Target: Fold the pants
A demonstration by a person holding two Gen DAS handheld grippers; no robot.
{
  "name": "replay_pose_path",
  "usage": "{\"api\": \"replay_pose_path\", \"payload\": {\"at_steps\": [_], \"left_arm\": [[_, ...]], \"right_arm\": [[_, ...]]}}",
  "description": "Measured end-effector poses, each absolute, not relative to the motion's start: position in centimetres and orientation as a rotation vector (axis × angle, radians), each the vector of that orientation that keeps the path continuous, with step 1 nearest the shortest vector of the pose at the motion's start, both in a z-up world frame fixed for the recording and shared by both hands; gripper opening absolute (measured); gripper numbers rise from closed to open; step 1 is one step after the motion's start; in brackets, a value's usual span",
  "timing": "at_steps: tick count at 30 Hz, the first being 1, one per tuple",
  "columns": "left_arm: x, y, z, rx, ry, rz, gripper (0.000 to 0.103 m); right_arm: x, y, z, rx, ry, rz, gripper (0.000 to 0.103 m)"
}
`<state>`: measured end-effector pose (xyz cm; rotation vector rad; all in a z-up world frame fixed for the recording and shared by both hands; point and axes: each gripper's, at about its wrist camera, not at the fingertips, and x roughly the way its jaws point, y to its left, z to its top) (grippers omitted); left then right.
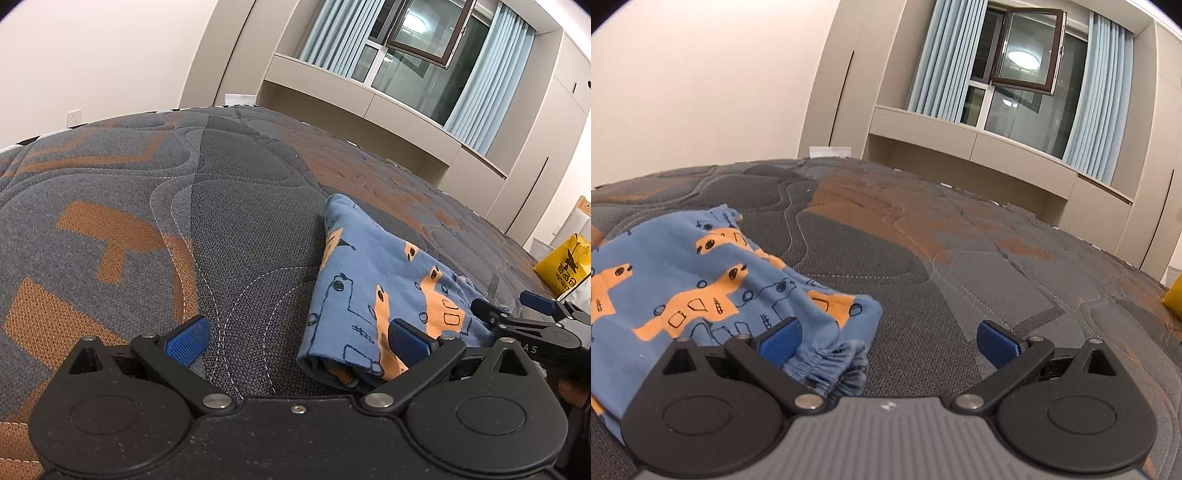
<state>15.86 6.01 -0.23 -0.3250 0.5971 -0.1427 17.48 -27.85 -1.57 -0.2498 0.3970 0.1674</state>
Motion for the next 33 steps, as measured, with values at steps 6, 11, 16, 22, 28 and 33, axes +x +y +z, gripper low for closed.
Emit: {"api": "replay_pose_path", "payload": {"at_steps": [6, 11, 16, 22, 28, 33], "left_arm": [[15.8, 5.9, -0.2, -0.322, 0.599, -0.141, 0.102], [15.8, 6.0, -0.2, -0.322, 0.599, -0.141, 0.102], [15.9, 5.9, -0.2, -0.317, 0.601, -0.139, 0.102], [15.9, 5.9, -0.2, -0.316, 0.601, -0.139, 0.102], [15.8, 5.9, -0.2, -0.319, 0.600, -0.139, 0.102], [15.8, 5.9, -0.2, -0.322, 0.599, -0.140, 0.102]], "right_arm": [[17.0, -27.9, -1.5, -0.244, 0.392, 0.172, 0.103], [16.6, -28.8, -1.1, -0.184, 0.373, 0.192, 0.103], [15.4, -31.2, -0.4, -0.039, 0.365, 0.212, 0.103], [17.0, -32.6, -1.3, 0.040, 0.514, 0.197, 0.103], [16.1, -33.1, -1.0, 0.077, 0.466, 0.229, 0.103], [15.4, -33.1, -0.5, 0.125, 0.433, 0.335, 0.103]]}}
